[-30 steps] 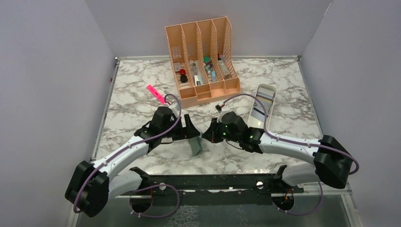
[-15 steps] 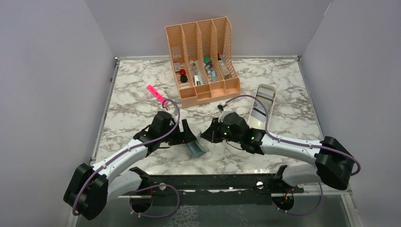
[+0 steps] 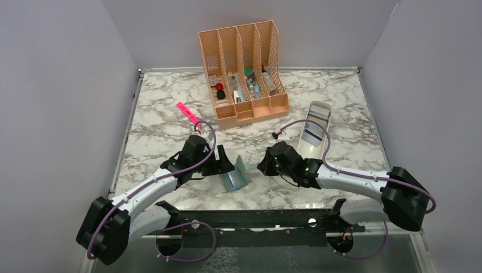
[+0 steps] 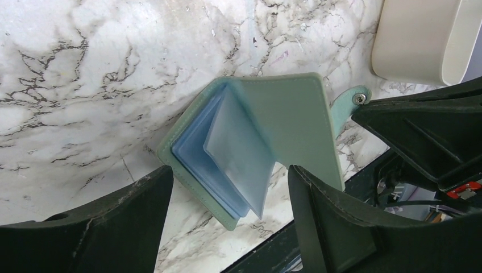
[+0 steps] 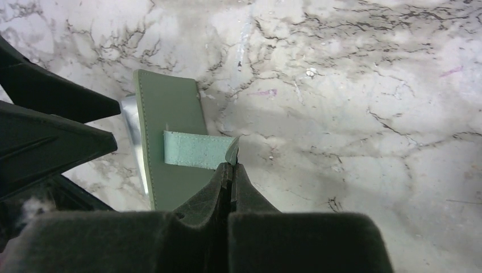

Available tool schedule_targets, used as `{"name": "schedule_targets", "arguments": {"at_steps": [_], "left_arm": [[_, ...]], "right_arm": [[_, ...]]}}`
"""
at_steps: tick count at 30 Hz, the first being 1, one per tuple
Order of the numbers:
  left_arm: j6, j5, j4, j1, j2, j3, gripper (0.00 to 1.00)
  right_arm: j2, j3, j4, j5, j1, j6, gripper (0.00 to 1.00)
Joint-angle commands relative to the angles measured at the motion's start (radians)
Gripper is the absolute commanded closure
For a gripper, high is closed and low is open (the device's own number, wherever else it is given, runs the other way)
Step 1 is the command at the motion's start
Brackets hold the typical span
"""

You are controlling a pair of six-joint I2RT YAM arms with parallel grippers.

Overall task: Put the credit cards into the card holder
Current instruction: Open the card holder at the center of the board.

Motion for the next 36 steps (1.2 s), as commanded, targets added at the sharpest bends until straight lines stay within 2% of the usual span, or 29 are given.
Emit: {"name": "schedule_targets", "arguments": {"at_steps": [1,16,25,36], "left_arm": [[-0.006,0.017,0.046,-0.003,-0.004,-0.025,0.25],[-0.026,0.013,0.048,-0.003,-0.047,-0.063,0.30],[-0.034,0.012,0.056,-0.003,-0.058,-0.075,0.39],[-0.054,0.023,0.165,-0.003,-0.022,-0.127,0.39]], "right_arm": [[-0.028,-0.019,-0.043,0.063,-0.004,0.010,0.99],[-0.044,-0.058,-0.104,0.113,-0.009,0.046,0.99],[-0.073,-0.090,-0.114,0.121,-0.009,0.060,0.99],[-0.100,-0.120,-0.081,0.104,-0.009,0.058,0.99]]}}
